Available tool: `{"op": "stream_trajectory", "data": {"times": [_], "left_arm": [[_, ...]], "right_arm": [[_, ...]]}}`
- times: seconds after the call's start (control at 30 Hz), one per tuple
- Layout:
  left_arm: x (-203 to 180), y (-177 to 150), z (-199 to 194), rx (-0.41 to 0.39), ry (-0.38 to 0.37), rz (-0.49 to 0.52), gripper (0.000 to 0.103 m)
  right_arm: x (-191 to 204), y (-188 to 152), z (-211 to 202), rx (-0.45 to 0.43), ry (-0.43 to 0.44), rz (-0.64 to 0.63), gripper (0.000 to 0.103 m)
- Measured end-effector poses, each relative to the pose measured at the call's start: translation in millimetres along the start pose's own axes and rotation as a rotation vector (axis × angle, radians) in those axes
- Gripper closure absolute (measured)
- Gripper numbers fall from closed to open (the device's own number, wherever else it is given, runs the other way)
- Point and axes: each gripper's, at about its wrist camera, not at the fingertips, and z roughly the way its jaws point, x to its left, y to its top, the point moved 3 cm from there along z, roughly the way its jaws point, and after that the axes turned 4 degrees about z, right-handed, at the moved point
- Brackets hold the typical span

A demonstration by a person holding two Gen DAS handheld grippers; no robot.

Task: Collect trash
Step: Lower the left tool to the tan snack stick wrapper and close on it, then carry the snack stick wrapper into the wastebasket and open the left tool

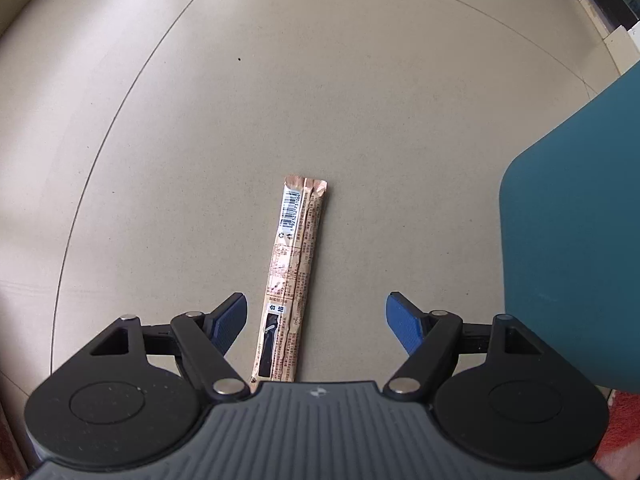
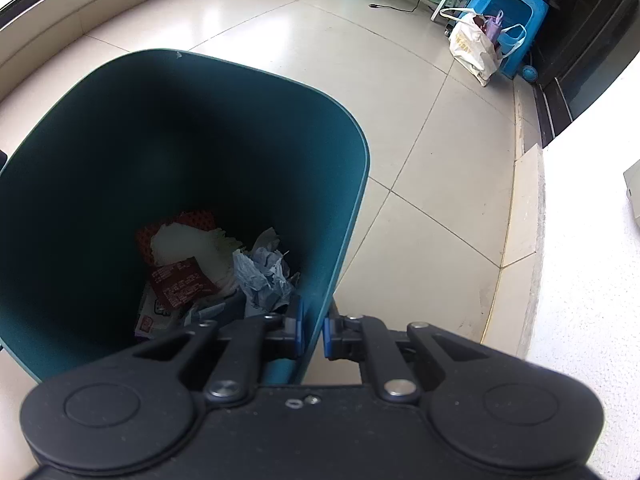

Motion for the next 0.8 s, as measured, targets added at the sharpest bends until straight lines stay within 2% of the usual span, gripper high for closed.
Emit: {"op": "stream_trajectory", "data": {"times": [0.13,0.33,0.47,0.5,0.53,0.6,0.73,0.8], "left_arm": [[9,3,17,0.012,-0.02,-0.018,0.027],[14,-1,18,-0.002,-0.026,-0.005,0.029],[22,0,15,-0.027,-0.013,-0.007,0.043],[23,0,14,-0.033,-0.004,-0.009,0.052],[23,0,12,-0.037,0.006,-0.007,0.067],[21,-1,10,-0.031,0.017,0.001,0.08],[20,-7,7,-0.027,0.069,0.01,0.083],[20,-9,-4,-0.026,0.07,-0.003,0.083]], "right_arm": [[-1,2,1,0.007,-0.006,-0.001,0.094],[-2,2,3,0.007,-0.016,-0.011,0.094],[-1,4,4,0.008,-0.021,-0.011,0.093],[-1,4,4,0.007,-0.023,-0.013,0.093],[-1,4,4,0.006,-0.026,-0.015,0.093],[0,4,5,0.004,-0.034,-0.024,0.093],[0,5,6,-0.002,-0.039,-0.029,0.092],[0,4,6,-0.007,-0.041,-0.035,0.092]]}}
